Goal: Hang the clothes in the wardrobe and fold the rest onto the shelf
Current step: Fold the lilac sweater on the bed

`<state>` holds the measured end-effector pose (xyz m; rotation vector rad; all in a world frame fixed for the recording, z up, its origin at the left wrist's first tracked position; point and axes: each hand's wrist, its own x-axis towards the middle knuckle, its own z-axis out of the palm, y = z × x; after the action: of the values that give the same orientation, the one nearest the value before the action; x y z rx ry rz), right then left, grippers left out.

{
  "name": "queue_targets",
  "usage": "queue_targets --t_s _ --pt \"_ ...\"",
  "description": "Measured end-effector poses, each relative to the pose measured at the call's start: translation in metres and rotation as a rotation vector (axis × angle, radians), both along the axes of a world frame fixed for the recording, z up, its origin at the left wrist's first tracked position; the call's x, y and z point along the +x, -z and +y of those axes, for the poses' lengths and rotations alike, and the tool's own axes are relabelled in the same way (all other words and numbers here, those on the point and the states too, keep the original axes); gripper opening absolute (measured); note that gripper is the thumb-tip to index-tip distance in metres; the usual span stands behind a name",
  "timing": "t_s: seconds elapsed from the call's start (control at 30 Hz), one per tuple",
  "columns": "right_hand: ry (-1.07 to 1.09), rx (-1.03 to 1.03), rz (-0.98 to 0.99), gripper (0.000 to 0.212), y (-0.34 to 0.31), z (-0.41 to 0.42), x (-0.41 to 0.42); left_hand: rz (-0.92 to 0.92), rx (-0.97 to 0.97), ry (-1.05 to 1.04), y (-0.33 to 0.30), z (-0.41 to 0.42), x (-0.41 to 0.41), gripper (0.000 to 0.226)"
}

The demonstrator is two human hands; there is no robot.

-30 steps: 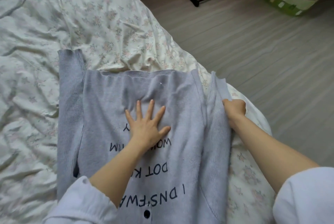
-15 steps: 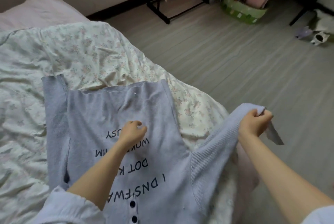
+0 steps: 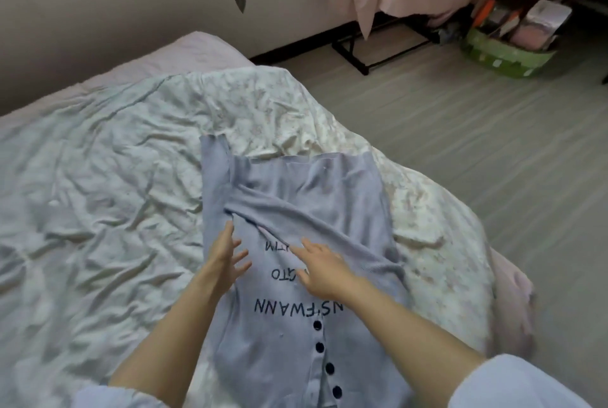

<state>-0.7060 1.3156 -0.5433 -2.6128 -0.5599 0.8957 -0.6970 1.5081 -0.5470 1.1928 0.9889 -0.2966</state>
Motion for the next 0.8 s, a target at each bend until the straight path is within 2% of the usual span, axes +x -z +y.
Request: queue_targets --t_s 0.07,0.17,0.23,0.3,0.37,0.47,0.57,0.67,0.77,0.8 --pt "0.004 -0.056 -0.016 0.049 0.015 -0.003 -0.017 0.036 0.015 0.047 0.008 0.007 -0.019 0.049" --pt "0.038 -0.184 0.003 0.053 0.035 -0.023 -0.036 0.030 0.137 0.120 0.023 0.003 -0.048 0.025" --pt "0.077 -0.271 0.023 0.054 0.047 -0.045 -0.048 0.030 0.341 0.156 0.037 -0.003 -0.062 0.029" --pt "0.117 -0.318 0.052 0.054 0.057 -0.067 -0.064 0.139 0.659 0.220 0.049 -0.008 -0.074 0.035" --pt "0.149 -0.337 0.080 0.056 0.063 -0.082 -0.079 0.278 0.828 0.224 0.056 -0.008 -0.086 0.043" --pt "0.218 -0.337 0.056 0.055 0.065 -0.079 -0.085 0.336 0.676 0.132 0.070 0.006 -0.092 0.053" --pt "0.293 -0.213 -0.062 0.052 0.066 -0.059 -0.073 0.201 0.575 0.072 0.081 0.021 -0.084 0.053" --pt "0.239 -0.059 -0.103 0.051 0.064 -0.036 -0.059 0.062 0.372 -0.020 0.078 0.036 -0.066 0.047" --pt "0.185 -0.031 -0.095 0.052 0.063 -0.019 -0.049 0.108 0.101 -0.048 0.069 0.053 -0.061 0.041" --pt "0.167 -0.044 -0.098 0.052 0.064 -0.015 -0.046 0.124 0.073 -0.042 0.069 0.058 -0.064 0.039"
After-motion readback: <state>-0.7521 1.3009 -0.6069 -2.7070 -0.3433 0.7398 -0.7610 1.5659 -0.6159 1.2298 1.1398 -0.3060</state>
